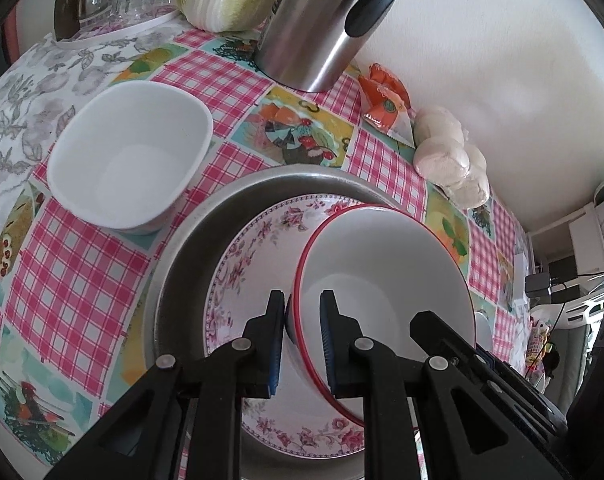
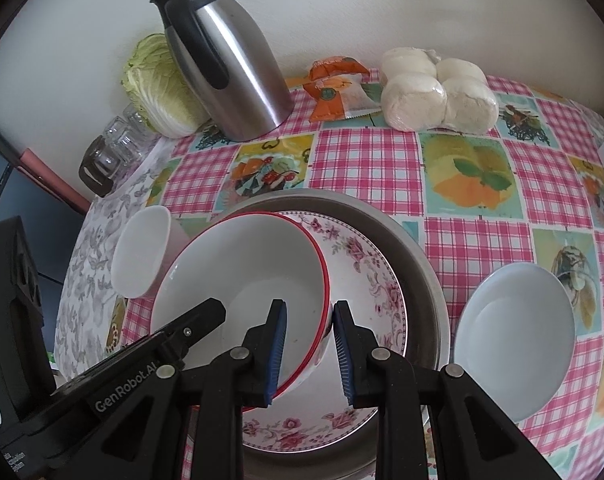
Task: Organize plates and bowls
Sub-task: 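Lower the red-rimmed bowl onto the floral plate and open both tools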
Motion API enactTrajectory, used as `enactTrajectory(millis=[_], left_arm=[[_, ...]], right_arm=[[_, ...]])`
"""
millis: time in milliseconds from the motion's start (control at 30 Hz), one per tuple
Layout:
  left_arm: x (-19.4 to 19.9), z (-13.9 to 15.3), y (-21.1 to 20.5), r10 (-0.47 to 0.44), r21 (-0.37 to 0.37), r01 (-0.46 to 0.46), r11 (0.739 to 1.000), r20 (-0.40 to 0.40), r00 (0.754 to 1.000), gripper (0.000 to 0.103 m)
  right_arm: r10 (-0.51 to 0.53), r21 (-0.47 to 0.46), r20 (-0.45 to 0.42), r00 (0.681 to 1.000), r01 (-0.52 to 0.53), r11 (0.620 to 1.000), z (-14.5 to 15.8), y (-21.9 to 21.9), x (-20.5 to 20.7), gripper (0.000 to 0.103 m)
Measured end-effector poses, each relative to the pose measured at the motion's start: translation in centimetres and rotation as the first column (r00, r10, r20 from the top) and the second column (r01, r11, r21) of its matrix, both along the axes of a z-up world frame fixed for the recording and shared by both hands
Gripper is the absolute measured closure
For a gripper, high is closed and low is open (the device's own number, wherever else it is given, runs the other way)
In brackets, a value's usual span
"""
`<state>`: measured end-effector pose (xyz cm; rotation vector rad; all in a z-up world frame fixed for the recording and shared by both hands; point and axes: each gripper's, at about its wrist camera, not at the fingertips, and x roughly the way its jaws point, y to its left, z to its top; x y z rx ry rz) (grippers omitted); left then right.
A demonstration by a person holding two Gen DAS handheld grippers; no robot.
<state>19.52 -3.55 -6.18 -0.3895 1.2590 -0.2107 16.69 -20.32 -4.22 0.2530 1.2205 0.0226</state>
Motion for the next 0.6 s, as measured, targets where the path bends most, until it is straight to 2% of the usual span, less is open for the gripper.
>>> enactTrajectory(millis=[600], left_arm=[[0.2,-0.4,-0.7,-0.025,0.023,0.025,0.999,-0.015,1.000,0.085]], right_arm=[[-0.005,-0.017,-0.036,0.999,0.004,1.000,-1.3,-0.2,0.4,0.076]])
